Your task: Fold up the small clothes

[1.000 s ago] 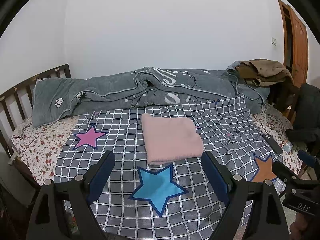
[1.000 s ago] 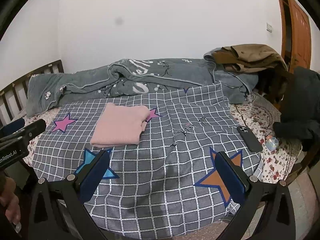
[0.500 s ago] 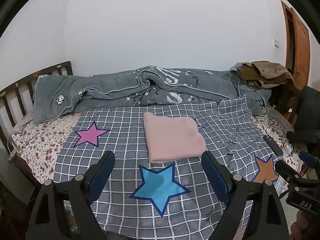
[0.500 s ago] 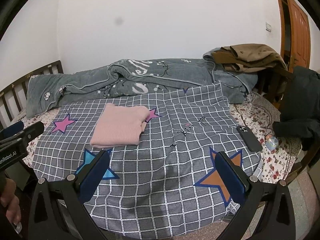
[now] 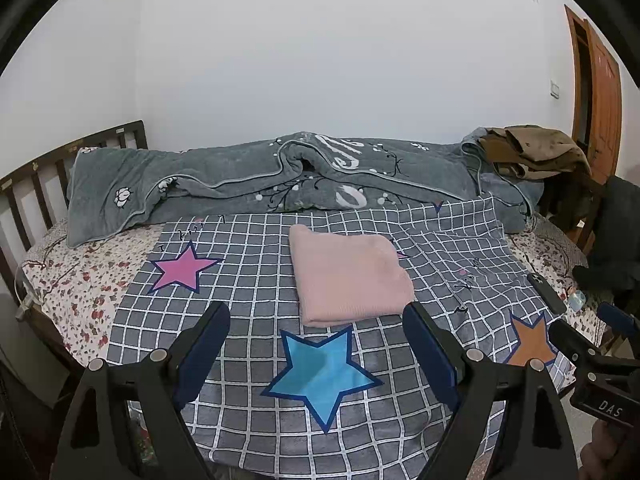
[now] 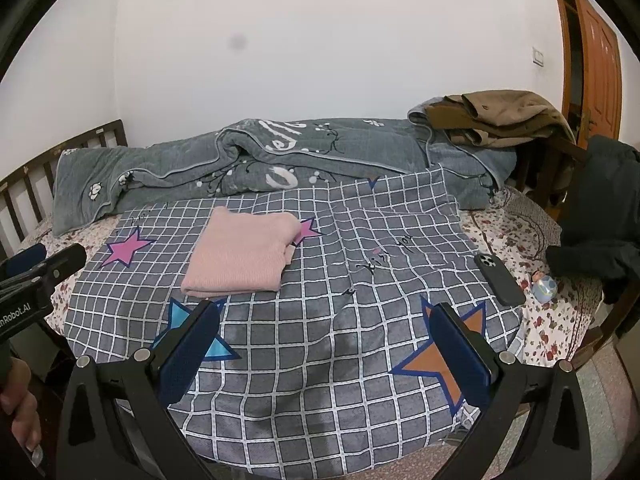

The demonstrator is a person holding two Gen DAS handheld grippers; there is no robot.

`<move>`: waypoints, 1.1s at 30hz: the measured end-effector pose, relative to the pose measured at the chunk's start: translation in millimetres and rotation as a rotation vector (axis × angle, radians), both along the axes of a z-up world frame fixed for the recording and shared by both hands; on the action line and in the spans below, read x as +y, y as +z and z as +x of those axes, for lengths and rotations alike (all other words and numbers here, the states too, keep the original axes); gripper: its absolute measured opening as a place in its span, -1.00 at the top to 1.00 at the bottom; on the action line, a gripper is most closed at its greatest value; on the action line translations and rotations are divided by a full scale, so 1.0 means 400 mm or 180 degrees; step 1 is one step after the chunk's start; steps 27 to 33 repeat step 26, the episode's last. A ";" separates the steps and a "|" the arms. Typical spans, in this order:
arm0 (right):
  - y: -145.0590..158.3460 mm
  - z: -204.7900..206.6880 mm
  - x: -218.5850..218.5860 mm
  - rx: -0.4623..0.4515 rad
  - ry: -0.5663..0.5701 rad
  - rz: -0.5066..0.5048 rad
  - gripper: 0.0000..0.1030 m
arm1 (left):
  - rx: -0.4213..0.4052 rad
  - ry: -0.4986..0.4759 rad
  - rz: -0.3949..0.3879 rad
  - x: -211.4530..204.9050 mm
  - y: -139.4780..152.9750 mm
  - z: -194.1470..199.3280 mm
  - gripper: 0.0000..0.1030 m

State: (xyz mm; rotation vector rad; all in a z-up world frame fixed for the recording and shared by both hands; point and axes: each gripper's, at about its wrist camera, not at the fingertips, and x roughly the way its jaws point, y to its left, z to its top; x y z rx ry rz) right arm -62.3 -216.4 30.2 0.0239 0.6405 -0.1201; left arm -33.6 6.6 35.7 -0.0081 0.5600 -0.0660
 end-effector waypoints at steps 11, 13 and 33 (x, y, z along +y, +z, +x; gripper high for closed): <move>0.006 0.006 0.008 -0.0006 0.0007 0.0003 -0.99 | -0.0003 -0.0001 0.0002 0.002 0.000 0.000 -0.70; 0.006 0.007 0.009 -0.0006 0.0003 0.0001 -0.99 | -0.0007 0.0003 0.0001 0.004 0.001 0.000 -0.70; 0.011 0.010 0.008 -0.0015 0.0003 -0.0005 -0.99 | -0.0009 0.0016 -0.0004 0.005 0.000 -0.001 -0.70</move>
